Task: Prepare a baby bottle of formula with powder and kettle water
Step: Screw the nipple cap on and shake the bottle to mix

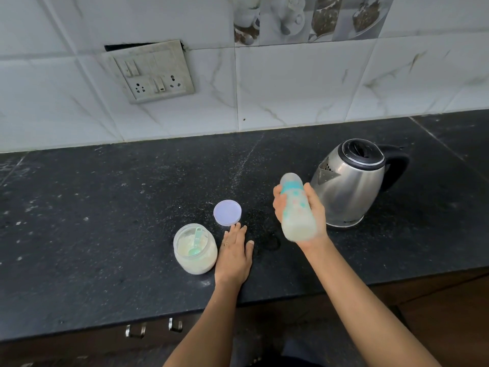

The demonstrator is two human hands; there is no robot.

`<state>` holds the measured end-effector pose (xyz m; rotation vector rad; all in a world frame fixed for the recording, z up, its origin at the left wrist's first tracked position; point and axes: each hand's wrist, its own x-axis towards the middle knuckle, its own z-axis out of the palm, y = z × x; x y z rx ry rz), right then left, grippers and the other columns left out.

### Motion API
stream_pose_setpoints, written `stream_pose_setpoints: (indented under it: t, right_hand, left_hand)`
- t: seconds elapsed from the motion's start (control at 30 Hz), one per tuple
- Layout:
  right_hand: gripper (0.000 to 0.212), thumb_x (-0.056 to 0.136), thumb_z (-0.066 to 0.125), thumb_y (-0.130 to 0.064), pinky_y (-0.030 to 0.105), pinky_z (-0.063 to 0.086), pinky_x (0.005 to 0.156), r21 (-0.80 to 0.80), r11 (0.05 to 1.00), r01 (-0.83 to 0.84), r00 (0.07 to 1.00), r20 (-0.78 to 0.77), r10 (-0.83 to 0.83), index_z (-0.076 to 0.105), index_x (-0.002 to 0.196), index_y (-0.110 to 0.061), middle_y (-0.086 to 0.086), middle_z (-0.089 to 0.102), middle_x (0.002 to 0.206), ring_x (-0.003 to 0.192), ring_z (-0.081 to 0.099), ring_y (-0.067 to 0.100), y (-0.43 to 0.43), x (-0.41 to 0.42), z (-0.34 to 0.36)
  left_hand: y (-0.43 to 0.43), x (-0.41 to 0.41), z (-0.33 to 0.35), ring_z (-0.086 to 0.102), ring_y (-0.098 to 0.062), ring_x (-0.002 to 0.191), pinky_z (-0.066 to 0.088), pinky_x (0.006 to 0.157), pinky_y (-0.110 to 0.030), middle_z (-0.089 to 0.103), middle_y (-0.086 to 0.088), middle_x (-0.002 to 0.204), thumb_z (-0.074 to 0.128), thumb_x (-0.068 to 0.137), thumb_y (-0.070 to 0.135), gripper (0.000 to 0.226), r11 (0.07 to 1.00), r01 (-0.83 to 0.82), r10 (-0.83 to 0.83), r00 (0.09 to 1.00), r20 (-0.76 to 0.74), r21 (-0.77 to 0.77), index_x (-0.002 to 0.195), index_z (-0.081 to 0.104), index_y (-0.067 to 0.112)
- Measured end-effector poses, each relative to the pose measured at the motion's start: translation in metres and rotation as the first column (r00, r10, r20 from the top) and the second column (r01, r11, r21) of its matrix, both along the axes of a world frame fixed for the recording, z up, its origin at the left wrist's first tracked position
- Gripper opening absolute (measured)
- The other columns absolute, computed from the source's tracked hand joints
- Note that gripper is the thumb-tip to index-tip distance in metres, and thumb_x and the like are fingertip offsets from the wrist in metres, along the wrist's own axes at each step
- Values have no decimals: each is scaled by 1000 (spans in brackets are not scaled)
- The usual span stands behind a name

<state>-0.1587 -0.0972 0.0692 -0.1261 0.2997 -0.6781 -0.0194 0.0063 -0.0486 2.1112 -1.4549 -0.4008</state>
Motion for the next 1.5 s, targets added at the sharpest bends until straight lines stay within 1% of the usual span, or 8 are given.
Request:
stream_pose_setpoints:
  t: [0.1,0.23,0.37,0.77,0.93,1.1,1.27,1.5]
  right_hand:
    - [68,67,82,-25,31,58,60,-182,982,-39,998,-63,28,50,126,-13,13,64,97,70,65,21,0,-1,5]
    - [73,64,84,-23,36,59,66,33,984,176,984,-18,-176,47,126,-8,14,64,100,81,68,25,-5,4,2]
    - [65,63,82,-24,28,56,56,-204,978,-33,989,-148,2,55,121,-13,10,63,94,66,63,19,0,1,4]
    - [53,73,75,-20,43,59,71,-68,988,138,983,-115,-145,51,119,-12,16,61,100,82,65,27,-2,5,7]
    - [108,53,90,-16,43,58,73,-226,972,-73,989,-143,41,36,146,-11,17,65,109,85,68,28,-6,-1,4]
    - [97,75,80,-17,49,55,81,-473,849,-234,967,-20,255,21,151,-24,18,58,117,94,64,29,-6,-11,1]
    - [118,47,96,-19,49,57,75,-307,949,-76,990,-139,34,34,148,-20,17,69,112,96,70,31,-14,-5,-8]
    - [117,47,96,-23,52,56,79,-335,940,-61,973,-229,-19,35,147,-24,18,67,116,103,67,34,-15,-5,-13]
  left_hand:
    - [0,0,-1,11,-12,149,1,121,-26,22,-1,160,34,103,33,49,1000,7,-7,1000,2,3,149,31,17]
    - [0,1,0,10,-12,149,2,122,-27,22,-1,160,34,104,33,48,1000,7,-7,1000,-3,11,149,31,17]
    - [0,0,0,12,-12,149,3,122,-28,23,-1,159,35,103,32,48,1000,8,-8,1000,-2,1,149,32,16]
    - [0,0,0,13,-11,148,2,121,-26,25,-1,159,35,103,32,48,1000,6,-6,1000,5,-12,148,33,15]
    - [0,0,0,11,-10,149,1,121,-26,23,0,159,34,104,33,48,1000,1,-1,1000,8,-8,149,32,17]
    - [0,0,0,11,-11,149,0,121,-25,23,0,159,35,103,32,48,1000,2,-2,1000,17,-8,149,32,16]
    - [0,0,-1,11,-11,149,1,121,-26,23,0,159,35,103,32,48,1000,2,-2,1000,15,-5,148,32,17]
    - [0,0,-2,11,-11,149,1,121,-25,23,0,159,35,103,33,48,1000,1,-1,1000,17,-6,149,32,17]
